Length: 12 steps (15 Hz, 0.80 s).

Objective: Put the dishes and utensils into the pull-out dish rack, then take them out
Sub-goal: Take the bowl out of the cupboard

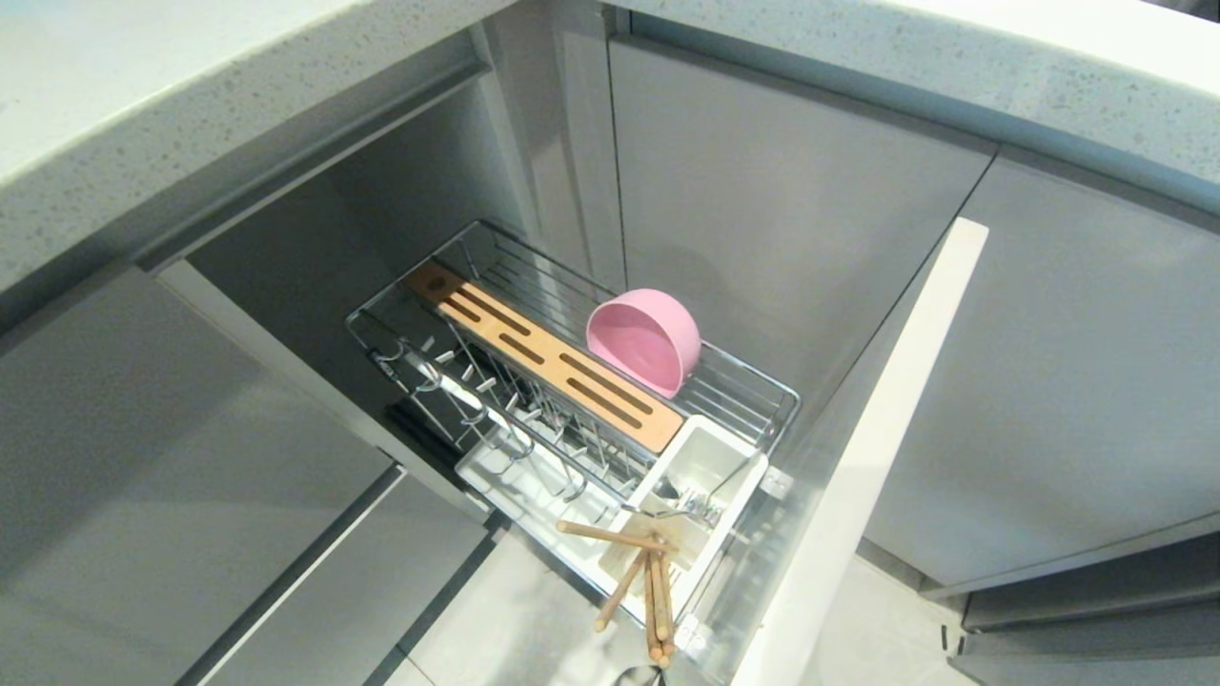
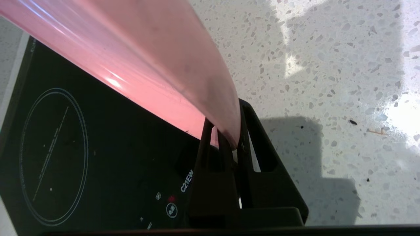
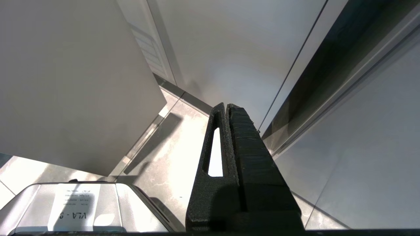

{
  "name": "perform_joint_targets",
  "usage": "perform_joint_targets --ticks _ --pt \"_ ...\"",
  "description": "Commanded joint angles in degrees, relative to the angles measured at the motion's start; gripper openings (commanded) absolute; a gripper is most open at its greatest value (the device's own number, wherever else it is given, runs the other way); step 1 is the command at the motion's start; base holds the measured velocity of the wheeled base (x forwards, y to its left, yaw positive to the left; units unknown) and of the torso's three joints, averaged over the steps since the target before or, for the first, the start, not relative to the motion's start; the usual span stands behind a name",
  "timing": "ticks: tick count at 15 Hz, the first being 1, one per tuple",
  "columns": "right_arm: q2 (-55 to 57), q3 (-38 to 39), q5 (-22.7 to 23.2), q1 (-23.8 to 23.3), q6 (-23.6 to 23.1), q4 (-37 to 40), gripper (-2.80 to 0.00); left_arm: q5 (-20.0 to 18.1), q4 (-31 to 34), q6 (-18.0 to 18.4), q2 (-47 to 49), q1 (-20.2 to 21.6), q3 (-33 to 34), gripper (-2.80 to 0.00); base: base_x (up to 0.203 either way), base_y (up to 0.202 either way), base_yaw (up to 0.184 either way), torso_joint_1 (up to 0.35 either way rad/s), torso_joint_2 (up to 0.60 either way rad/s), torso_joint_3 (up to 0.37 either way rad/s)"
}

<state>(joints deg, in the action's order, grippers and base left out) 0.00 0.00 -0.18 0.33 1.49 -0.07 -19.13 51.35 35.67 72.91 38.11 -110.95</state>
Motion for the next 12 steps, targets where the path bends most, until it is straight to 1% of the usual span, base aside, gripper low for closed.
perform_joint_targets --ticks 1,8,9,12 --pt "0.0 0.09 0.01 0.02 0.01 -0.01 -2.8 -0.03 0.33 0.19 0.66 -0.32 0.03 -2.8 0.0 0.0 0.0 0.0 0.0 0.0" --pt "0.0 0.09 0.01 0.02 0.01 -0.01 -2.8 0.07 0.95 0.19 0.66 -0.94 0.35 -2.8 0.0 0.0 0.0 0.0 0.0 0.0" --pt "0.0 0.09 0.01 0.02 0.01 -0.01 -2.8 -0.03 1.04 0.19 0.66 -1.02 0.38 0.0 0.0 0.0 0.0 0.0 0.0 0.0" --pt "0.0 0.09 0.01 0.02 0.01 -0.01 -2.8 -0.3 1.21 0.19 0.57 -1.02 0.37 0.0 0.0 0.0 0.0 0.0 0.0 0.0"
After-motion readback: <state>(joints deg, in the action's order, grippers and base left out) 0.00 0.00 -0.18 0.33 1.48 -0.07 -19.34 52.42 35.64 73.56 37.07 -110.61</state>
